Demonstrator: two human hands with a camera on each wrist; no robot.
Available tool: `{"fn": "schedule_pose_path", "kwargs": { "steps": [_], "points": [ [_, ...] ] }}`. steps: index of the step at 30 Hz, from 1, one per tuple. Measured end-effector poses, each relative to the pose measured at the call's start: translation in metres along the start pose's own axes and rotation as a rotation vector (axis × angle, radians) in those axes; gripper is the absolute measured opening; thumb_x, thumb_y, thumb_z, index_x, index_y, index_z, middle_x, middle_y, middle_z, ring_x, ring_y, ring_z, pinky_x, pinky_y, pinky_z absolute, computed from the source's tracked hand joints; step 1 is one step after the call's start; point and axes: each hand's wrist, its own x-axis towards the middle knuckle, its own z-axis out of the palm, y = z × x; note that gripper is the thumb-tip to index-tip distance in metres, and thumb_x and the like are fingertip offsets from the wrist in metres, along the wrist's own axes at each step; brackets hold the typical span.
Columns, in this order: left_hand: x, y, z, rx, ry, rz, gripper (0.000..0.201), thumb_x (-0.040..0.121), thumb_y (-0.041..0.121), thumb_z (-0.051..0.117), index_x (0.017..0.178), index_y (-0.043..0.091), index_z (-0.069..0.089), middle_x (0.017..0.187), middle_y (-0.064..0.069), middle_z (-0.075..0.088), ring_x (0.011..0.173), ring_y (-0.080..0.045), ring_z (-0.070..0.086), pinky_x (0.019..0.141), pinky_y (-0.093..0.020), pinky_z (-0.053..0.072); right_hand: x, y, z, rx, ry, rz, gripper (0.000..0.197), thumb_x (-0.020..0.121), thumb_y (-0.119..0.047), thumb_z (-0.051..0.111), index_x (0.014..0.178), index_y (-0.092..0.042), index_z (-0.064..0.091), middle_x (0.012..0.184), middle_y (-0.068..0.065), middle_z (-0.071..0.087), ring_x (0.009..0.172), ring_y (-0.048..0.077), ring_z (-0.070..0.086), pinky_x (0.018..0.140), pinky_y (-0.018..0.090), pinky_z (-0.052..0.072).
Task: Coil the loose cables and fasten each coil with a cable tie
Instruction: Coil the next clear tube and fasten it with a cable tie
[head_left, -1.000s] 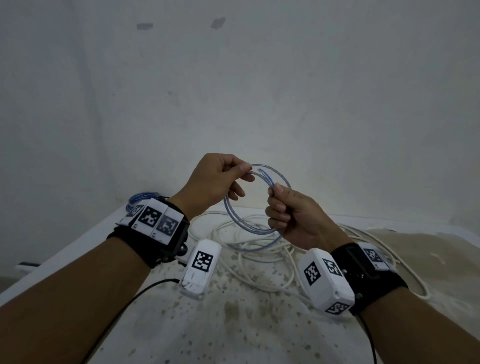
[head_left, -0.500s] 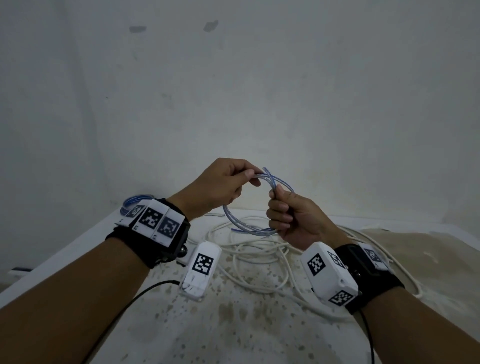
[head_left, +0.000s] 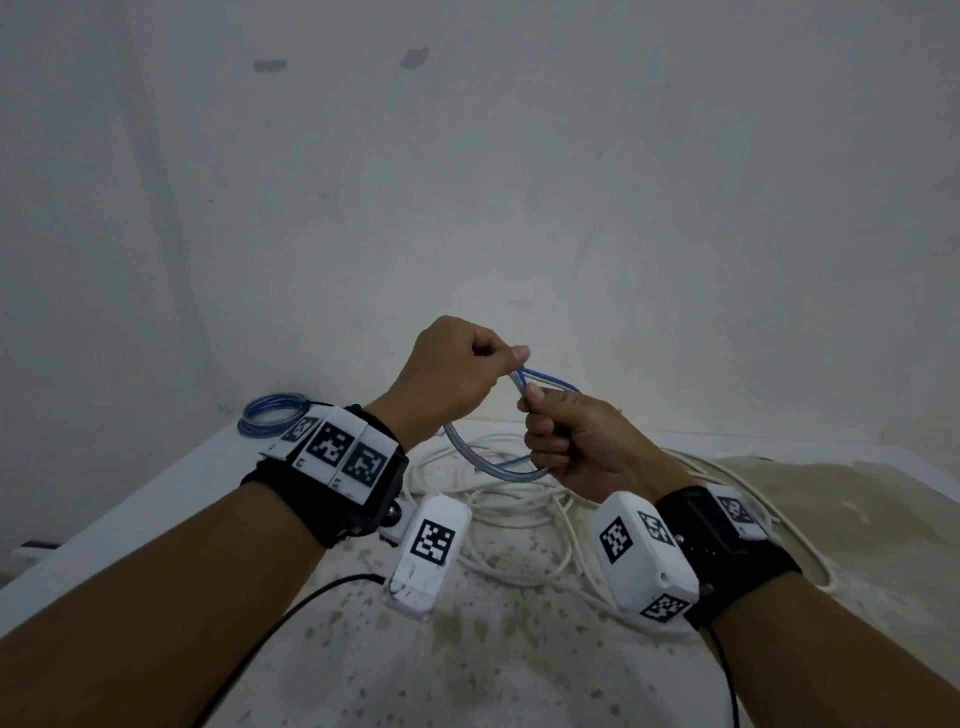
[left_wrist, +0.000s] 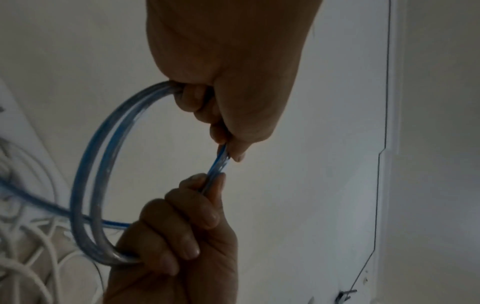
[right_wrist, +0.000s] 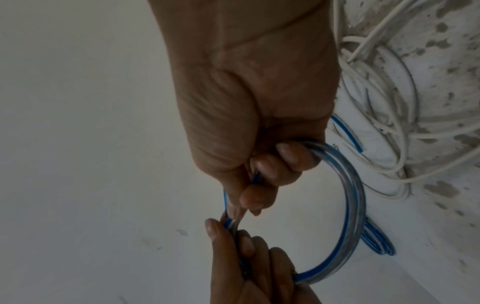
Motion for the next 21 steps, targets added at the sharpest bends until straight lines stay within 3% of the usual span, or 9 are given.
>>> {"fn": "schedule_pose_path", "kwargs": {
  "steps": [2, 4, 5, 7, 9, 11, 13, 16, 21],
  "points": [
    [0.001, -0.002, 0.001, -0.024, 0.055, -0.043, 0.031, 0.088, 0.035, 0.071, 0.072, 0.009, 0.075, 0.059, -0.006, 0.054, 0.047, -0.008, 0.040, 0.051, -0.022, 0.035, -0.002, -0.001, 0.003, -0.078, 0.050, -0.023, 0.029, 0.091, -0.032, 0.061, 0.087, -0.004, 0.065, 0.063, 0.004, 0.059, 0.050, 0.012, 0.050, 0.049, 0.021, 0.042],
    [0.001, -0.002, -0.001, -0.039, 0.092, -0.061, 0.031, 0.088, 0.036, 0.071, 0.072, 0.009, 0.075, 0.058, -0.003, 0.054, 0.047, -0.006, 0.042, 0.054, -0.020, 0.037, -0.007, -0.007, 0.004, -0.214, 0.121, -0.022, 0.048, 0.097, -0.042, 0.055, 0.095, 0.004, 0.069, 0.080, 0.014, 0.072, 0.066, 0.024, 0.067, 0.067, 0.032, 0.056],
    [0.002, -0.002, -0.002, -0.038, 0.105, -0.061, 0.031, 0.088, 0.036, 0.071, 0.073, 0.009, 0.075, 0.057, -0.003, 0.054, 0.048, -0.005, 0.044, 0.055, -0.018, 0.038, -0.008, -0.010, 0.004, -0.310, 0.184, -0.019, 0.055, 0.098, -0.048, 0.051, 0.095, 0.004, 0.071, 0.086, 0.016, 0.075, 0.073, 0.028, 0.071, 0.072, 0.036, 0.058],
    [0.004, -0.003, -0.006, -0.054, 0.122, -0.051, 0.032, 0.089, 0.034, 0.071, 0.073, 0.006, 0.075, 0.059, -0.006, 0.052, 0.051, -0.008, 0.044, 0.055, -0.014, 0.039, -0.010, -0.017, 0.002, -0.462, 0.370, -0.085, 0.055, 0.098, -0.050, 0.051, 0.085, -0.001, 0.074, 0.080, 0.015, 0.075, 0.070, 0.027, 0.073, 0.068, 0.036, 0.058],
    [0.005, -0.005, -0.008, -0.083, 0.121, -0.037, 0.035, 0.089, 0.032, 0.071, 0.073, 0.002, 0.074, 0.060, -0.009, 0.048, 0.055, -0.013, 0.042, 0.052, -0.010, 0.037, -0.007, -0.023, -0.003, -0.618, 0.595, -0.311, 0.043, 0.095, -0.042, 0.059, 0.071, -0.009, 0.072, 0.068, 0.006, 0.073, 0.058, 0.021, 0.069, 0.062, 0.036, 0.057],
    [0.006, -0.006, -0.007, -0.091, 0.107, -0.019, 0.036, 0.089, 0.032, 0.071, 0.073, 0.000, 0.074, 0.059, -0.009, 0.047, 0.054, -0.012, 0.040, 0.051, -0.012, 0.036, -0.001, -0.030, -0.007, -0.890, 0.694, -0.527, 0.029, 0.092, -0.036, 0.062, 0.073, -0.016, 0.071, 0.071, -0.003, 0.073, 0.067, 0.017, 0.068, 0.070, 0.034, 0.055],
    [0.006, -0.005, -0.006, -0.096, 0.109, -0.016, 0.035, 0.089, 0.032, 0.071, 0.072, 0.001, 0.073, 0.056, -0.005, 0.048, 0.051, -0.010, 0.040, 0.052, -0.014, 0.036, 0.003, -0.036, -0.004, -0.998, 0.506, -0.514, 0.020, 0.094, -0.029, 0.061, 0.085, -0.018, 0.075, 0.081, -0.006, 0.073, 0.078, 0.012, 0.067, 0.077, 0.030, 0.051],
    [0.008, -0.004, -0.007, -0.127, 0.127, -0.021, 0.036, 0.090, 0.031, 0.070, 0.071, 0.000, 0.072, 0.052, 0.003, 0.047, 0.046, -0.004, 0.040, 0.052, -0.014, 0.036, 0.000, -0.037, 0.001, -0.947, 0.250, -0.372, 0.021, 0.095, -0.019, 0.061, 0.084, -0.013, 0.077, 0.076, 0.004, 0.073, 0.068, 0.008, 0.063, 0.069, 0.025, 0.051],
    [0.005, -0.007, -0.008, -0.146, 0.124, -0.014, 0.033, 0.090, 0.028, 0.070, 0.073, -0.001, 0.073, 0.052, 0.004, 0.050, 0.043, -0.001, 0.042, 0.050, -0.009, 0.036, -0.005, -0.042, 0.003, -0.937, 0.229, -0.379, 0.018, 0.093, -0.020, 0.064, 0.084, -0.015, 0.078, 0.072, 0.001, 0.070, 0.060, 0.000, 0.056, 0.061, 0.020, 0.049]
  ]
}}
